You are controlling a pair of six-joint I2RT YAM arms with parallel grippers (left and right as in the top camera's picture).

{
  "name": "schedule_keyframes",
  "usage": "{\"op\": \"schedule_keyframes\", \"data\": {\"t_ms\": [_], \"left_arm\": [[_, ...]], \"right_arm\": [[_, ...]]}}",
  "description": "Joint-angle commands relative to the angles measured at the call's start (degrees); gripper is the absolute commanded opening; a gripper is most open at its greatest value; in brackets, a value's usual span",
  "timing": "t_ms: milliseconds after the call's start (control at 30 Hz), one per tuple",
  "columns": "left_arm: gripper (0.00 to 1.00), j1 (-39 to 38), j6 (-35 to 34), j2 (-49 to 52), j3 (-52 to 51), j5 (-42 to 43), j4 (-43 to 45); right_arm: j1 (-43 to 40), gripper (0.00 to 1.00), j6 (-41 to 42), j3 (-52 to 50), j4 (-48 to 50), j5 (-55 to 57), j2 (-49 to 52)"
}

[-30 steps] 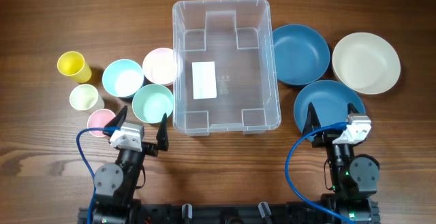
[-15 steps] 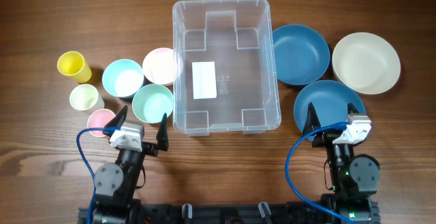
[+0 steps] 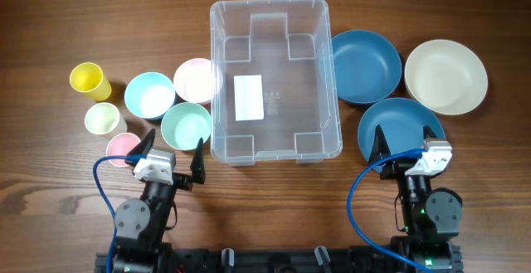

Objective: Pack container
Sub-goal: 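Open the right gripper and move it toward the lower teal bowl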

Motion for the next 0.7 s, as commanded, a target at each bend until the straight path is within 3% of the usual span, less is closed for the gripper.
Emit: {"op": "schedule_keyframes", "data": {"t_ms": [0, 567, 667], "left_arm": [[1.0, 0.42, 0.46, 0.09, -0.24, -0.15, -0.42], [1.0, 0.42, 0.46, 0.09, -0.26, -0.15, -0.42], [1.0, 0.42, 0.46, 0.09, -0.26, -0.15, -0.42]], "right_arm": [[0.33, 1.0, -0.39, -0.24, 0.2, -0.57, 0.22], [0.33, 1.0, -0.52, -0.24, 0.26, -0.48, 0.22], [0.33, 1.0, -2.4, -0.24, 4.26, 2.25, 0.22]]}}
